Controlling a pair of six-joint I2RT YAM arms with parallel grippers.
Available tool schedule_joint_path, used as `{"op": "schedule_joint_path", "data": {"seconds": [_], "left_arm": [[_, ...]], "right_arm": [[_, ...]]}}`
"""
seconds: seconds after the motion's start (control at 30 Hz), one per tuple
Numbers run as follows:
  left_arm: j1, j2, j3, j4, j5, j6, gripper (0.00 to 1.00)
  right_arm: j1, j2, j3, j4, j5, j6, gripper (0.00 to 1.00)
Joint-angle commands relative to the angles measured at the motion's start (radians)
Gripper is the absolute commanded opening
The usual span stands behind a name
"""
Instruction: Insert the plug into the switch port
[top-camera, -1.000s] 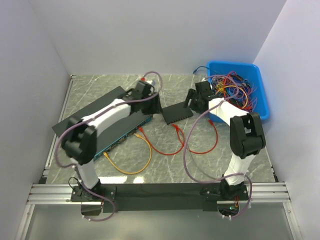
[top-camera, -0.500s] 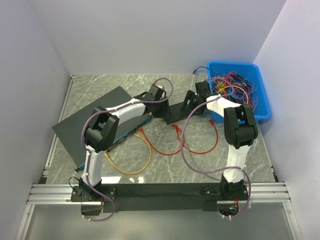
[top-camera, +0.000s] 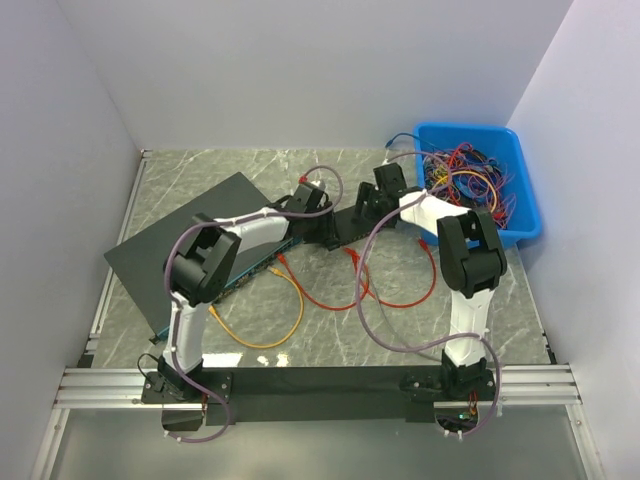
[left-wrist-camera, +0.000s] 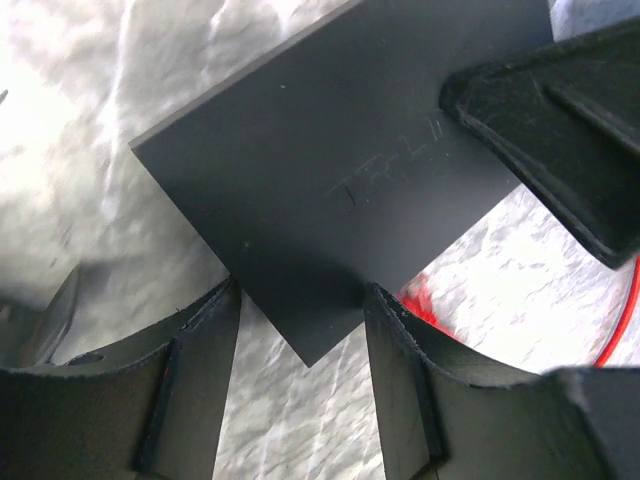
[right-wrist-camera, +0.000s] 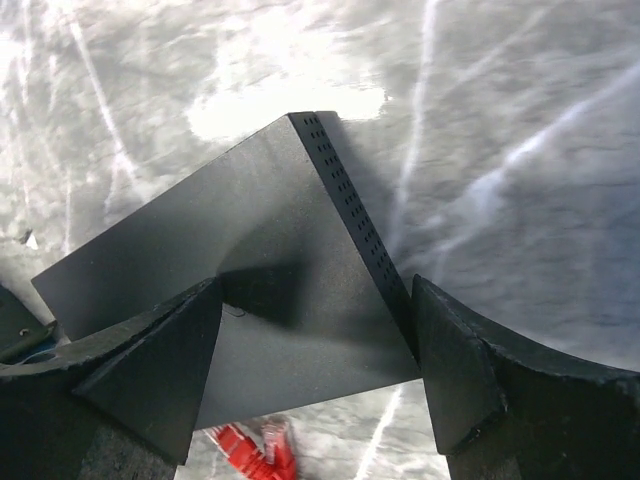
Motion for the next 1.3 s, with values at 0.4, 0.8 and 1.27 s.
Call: {"op": "schedule_joint_path", "data": {"seconds": [0.4,0.8,1.27], "left_arm": [[-0.193,-0.259,-0.389,0.174,-0.041,-0.126,0.56],[-0.236,-0.419,-0.505,0.151,-0.1,-0.166,0.56],[-0.231,-0.466,-0.48,0.074,-0.192,-0.132,0.57]], "right_arm": [[0.244,-0.045,-0.147,-0.02,-0.029,0.035,0.8],[0.298,-0.162,-0.199,-0.073,0.147,0.015,0.81],[0.296,-0.524,-0.374,-0.153,0.396,0.003,0.86]]}}
